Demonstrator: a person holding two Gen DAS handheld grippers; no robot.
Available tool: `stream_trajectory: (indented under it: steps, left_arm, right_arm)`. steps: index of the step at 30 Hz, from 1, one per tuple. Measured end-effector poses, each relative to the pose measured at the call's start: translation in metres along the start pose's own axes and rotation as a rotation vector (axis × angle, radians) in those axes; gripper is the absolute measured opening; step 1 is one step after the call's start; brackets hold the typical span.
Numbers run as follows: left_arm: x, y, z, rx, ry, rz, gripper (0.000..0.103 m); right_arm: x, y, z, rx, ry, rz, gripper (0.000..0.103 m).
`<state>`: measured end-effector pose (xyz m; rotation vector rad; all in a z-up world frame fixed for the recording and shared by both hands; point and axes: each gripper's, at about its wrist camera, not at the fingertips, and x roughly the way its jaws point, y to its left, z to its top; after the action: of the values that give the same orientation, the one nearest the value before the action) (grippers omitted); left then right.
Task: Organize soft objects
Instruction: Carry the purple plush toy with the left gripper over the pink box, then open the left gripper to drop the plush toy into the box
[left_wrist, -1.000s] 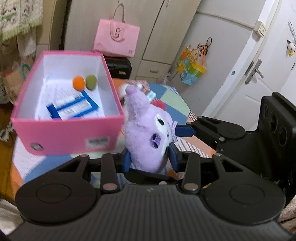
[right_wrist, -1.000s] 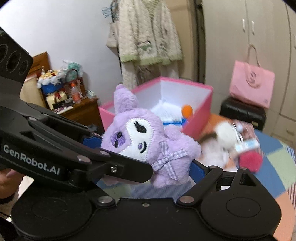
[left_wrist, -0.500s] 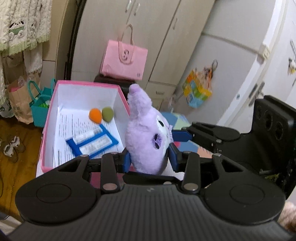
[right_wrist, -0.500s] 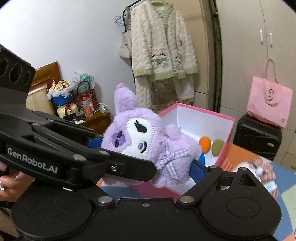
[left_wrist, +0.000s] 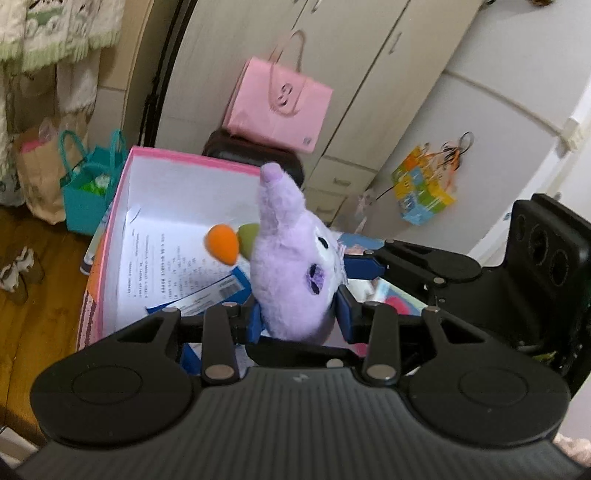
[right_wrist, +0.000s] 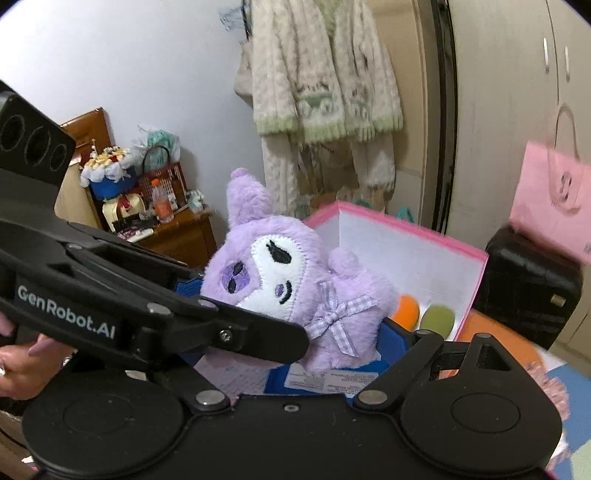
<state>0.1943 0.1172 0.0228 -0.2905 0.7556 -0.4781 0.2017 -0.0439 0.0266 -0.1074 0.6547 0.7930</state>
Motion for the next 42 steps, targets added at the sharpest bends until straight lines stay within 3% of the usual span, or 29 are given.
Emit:
stream_trajectory:
  steps: [13, 18, 21, 23, 29, 42]
  left_arm:
    - [0.058, 0.053, 0.009, -0.132, 0.127, 0.008, 0.039]
    - [0.057, 0.052, 0.008, -0.111, 0.133, 0.025, 0.043]
    - [0.054, 0.048, 0.004, -0.086, 0.125, 0.056, 0.051]
    - [0.051, 0.044, 0.003, -0.068, 0.114, 0.077, 0.058]
    - [0.034, 0.035, 0.000, -0.025, 0.076, 0.104, 0.064]
    - [-0.025, -0.006, -0.011, 0.097, -0.002, 0.139, 0.064]
  right_arm:
    - [0.068, -0.015, 0.006, -0.042, 0.206, -0.076, 0.093]
    - [0.070, -0.010, 0.007, -0.068, 0.236, -0.106, 0.095]
    - [0.069, -0.007, 0.005, -0.082, 0.251, -0.110, 0.096]
    - [0.070, -0.003, 0.004, -0.094, 0.256, -0.124, 0.097]
    - [0.061, 0.000, 0.001, -0.100, 0.244, -0.138, 0.097]
    - [0.012, 0.018, -0.003, -0.129, 0.164, -0.168, 0.097]
